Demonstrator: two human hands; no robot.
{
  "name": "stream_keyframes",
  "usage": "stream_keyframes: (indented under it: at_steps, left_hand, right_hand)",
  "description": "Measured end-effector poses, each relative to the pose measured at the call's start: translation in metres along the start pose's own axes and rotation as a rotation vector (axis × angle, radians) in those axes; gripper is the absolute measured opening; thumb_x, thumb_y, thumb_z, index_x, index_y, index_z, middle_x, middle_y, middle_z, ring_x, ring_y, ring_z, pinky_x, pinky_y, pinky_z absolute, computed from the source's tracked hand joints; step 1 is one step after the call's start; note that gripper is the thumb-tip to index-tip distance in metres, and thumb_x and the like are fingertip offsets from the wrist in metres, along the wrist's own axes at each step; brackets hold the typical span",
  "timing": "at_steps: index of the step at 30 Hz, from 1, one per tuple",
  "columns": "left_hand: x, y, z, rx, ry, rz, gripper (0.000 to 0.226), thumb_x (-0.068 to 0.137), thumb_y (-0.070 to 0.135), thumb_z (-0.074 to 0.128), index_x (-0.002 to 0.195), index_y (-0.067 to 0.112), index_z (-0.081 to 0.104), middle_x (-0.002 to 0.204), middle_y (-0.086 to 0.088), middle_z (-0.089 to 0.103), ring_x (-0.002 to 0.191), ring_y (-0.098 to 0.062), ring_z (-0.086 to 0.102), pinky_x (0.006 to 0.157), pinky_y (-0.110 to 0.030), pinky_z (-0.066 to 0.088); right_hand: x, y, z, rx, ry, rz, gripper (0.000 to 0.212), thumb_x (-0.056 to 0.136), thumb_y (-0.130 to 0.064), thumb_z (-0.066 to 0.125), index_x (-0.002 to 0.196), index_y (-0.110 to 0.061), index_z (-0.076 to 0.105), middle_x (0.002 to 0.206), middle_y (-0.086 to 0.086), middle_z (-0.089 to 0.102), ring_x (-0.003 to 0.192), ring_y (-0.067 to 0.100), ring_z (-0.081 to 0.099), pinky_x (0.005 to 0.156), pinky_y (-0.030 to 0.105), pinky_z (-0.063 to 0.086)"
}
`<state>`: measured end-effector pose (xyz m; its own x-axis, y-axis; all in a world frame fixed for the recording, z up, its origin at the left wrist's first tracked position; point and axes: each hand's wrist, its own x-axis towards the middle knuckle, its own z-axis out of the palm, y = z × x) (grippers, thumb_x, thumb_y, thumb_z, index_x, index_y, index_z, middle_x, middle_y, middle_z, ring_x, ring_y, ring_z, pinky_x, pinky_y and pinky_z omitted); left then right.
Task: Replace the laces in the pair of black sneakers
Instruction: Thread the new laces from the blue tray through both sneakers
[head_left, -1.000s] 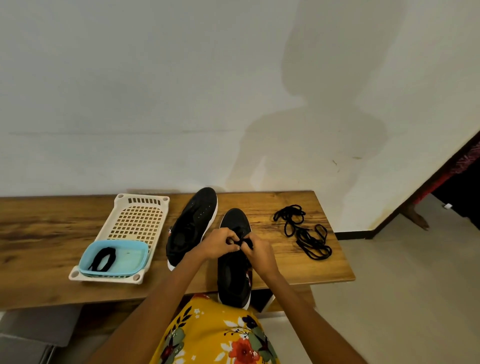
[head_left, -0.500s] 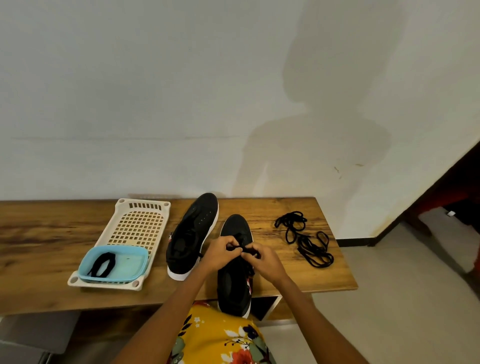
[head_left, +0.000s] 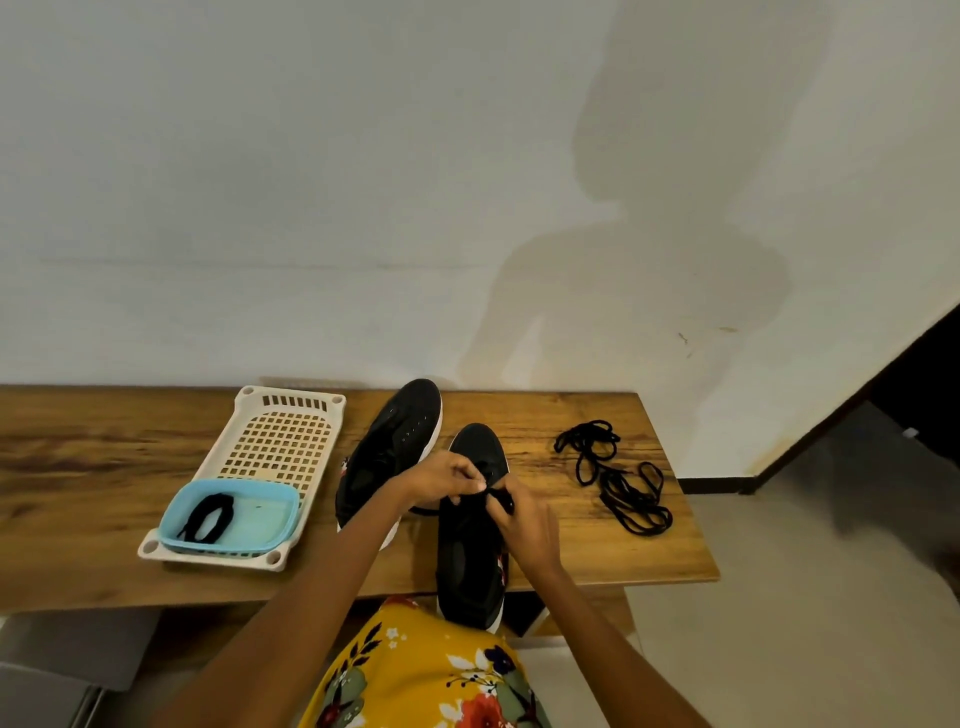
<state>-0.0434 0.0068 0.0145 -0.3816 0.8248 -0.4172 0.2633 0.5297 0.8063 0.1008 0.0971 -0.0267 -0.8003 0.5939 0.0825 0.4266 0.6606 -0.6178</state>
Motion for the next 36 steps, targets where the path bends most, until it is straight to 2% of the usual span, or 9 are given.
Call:
stream_keyframes:
  at_steps: [3, 6, 10, 14, 18, 23, 28, 33, 36]
  left_hand:
    - [0.001, 0.000, 0.000, 0.036, 0.002, 0.045, 0.021, 0.089, 0.015, 0.061, 0.107, 0.007, 0.068, 0.089, 0.002, 0.065, 0.071, -0.004, 0.057, 0.071, -0.015, 0.048]
    - [0.005, -0.007, 0.007, 0.016, 0.159, 0.040, 0.016, 0.089, 0.015, 0.062, 0.100, 0.008, 0.071, 0.091, 0.000, 0.067, 0.076, -0.006, 0.061, 0.075, -0.017, 0.048]
    - [0.003, -0.017, 0.022, -0.364, 0.513, -0.054, 0.017, 0.095, 0.013, 0.052, 0.100, 0.002, 0.065, 0.081, -0.008, 0.067, 0.051, -0.007, 0.063, 0.059, -0.018, 0.052]
    - [-0.006, -0.016, 0.022, -0.665, 0.618, -0.123, 0.016, 0.098, 0.016, 0.046, 0.106, 0.004, 0.055, 0.076, -0.007, 0.065, 0.051, -0.008, 0.064, 0.048, -0.014, 0.049]
    - [-0.016, -0.013, 0.016, -0.395, 0.490, -0.065, 0.027, 0.095, 0.029, 0.052, 0.108, 0.005, 0.050, 0.075, -0.004, 0.062, 0.057, -0.013, 0.058, 0.054, -0.020, 0.048]
    - [-0.044, -0.020, 0.006, 0.111, -0.084, -0.161, 0.018, 0.091, 0.033, 0.059, 0.089, 0.017, 0.051, 0.074, 0.001, 0.061, 0.060, -0.010, 0.057, 0.060, -0.021, 0.046]
    - [-0.061, -0.018, 0.011, 0.040, -0.016, 0.092, 0.013, 0.085, 0.014, 0.068, 0.075, 0.019, 0.061, 0.069, 0.001, 0.063, 0.063, -0.006, 0.060, 0.069, -0.023, 0.049]
    - [-0.070, -0.007, 0.001, -0.087, 0.097, 0.245, 0.018, 0.076, 0.023, 0.077, 0.064, 0.032, 0.067, 0.106, 0.013, 0.061, 0.104, -0.004, 0.056, 0.095, -0.029, 0.044]
    - [-0.071, 0.004, 0.002, -0.203, 0.073, 0.267, 0.009, 0.081, 0.019, 0.071, 0.072, 0.021, 0.071, 0.115, 0.008, 0.066, 0.112, -0.006, 0.058, 0.099, -0.026, 0.043]
  right_hand:
    - [0.000, 0.001, 0.000, -0.007, -0.001, 0.005, 0.016, 0.093, -0.031, 0.056, 0.099, -0.016, 0.058, 0.083, 0.000, 0.064, 0.068, 0.008, 0.052, 0.052, 0.022, 0.033]
    - [0.000, 0.000, 0.003, 0.044, 0.009, 0.012, 0.013, 0.093, -0.029, 0.057, 0.097, -0.017, 0.059, 0.082, -0.004, 0.063, 0.069, 0.008, 0.055, 0.056, 0.024, 0.038]
    - [0.002, -0.001, 0.001, 0.173, -0.045, -0.055, 0.009, 0.091, -0.028, 0.061, 0.096, -0.020, 0.061, 0.083, -0.013, 0.060, 0.075, 0.004, 0.057, 0.060, 0.017, 0.041]
    - [0.000, 0.004, 0.000, 0.194, -0.061, -0.079, 0.008, 0.088, -0.027, 0.065, 0.094, -0.022, 0.062, 0.086, -0.014, 0.061, 0.080, 0.002, 0.058, 0.065, 0.020, 0.046]
    - [0.001, -0.001, 0.001, 0.180, -0.047, -0.032, 0.010, 0.088, -0.031, 0.064, 0.093, -0.022, 0.062, 0.084, -0.012, 0.063, 0.078, 0.004, 0.059, 0.065, 0.026, 0.048]
    - [-0.001, -0.004, 0.002, 0.172, -0.021, 0.042, 0.013, 0.088, -0.033, 0.064, 0.092, -0.020, 0.061, 0.087, -0.008, 0.065, 0.080, 0.010, 0.060, 0.064, 0.029, 0.045]
    - [-0.004, -0.013, 0.000, 0.111, -0.011, 0.103, 0.016, 0.090, -0.033, 0.062, 0.097, -0.019, 0.062, 0.093, -0.004, 0.066, 0.085, 0.014, 0.061, 0.061, 0.025, 0.035]
    - [-0.003, -0.019, -0.004, 0.143, -0.043, 0.184, 0.016, 0.089, -0.034, 0.062, 0.096, -0.020, 0.064, 0.094, -0.004, 0.066, 0.083, 0.011, 0.058, 0.055, 0.022, 0.033]
    - [-0.001, -0.018, -0.005, 0.177, -0.063, 0.178, 0.011, 0.089, -0.034, 0.062, 0.092, -0.023, 0.063, 0.091, -0.004, 0.067, 0.081, 0.010, 0.058, 0.053, 0.019, 0.033]
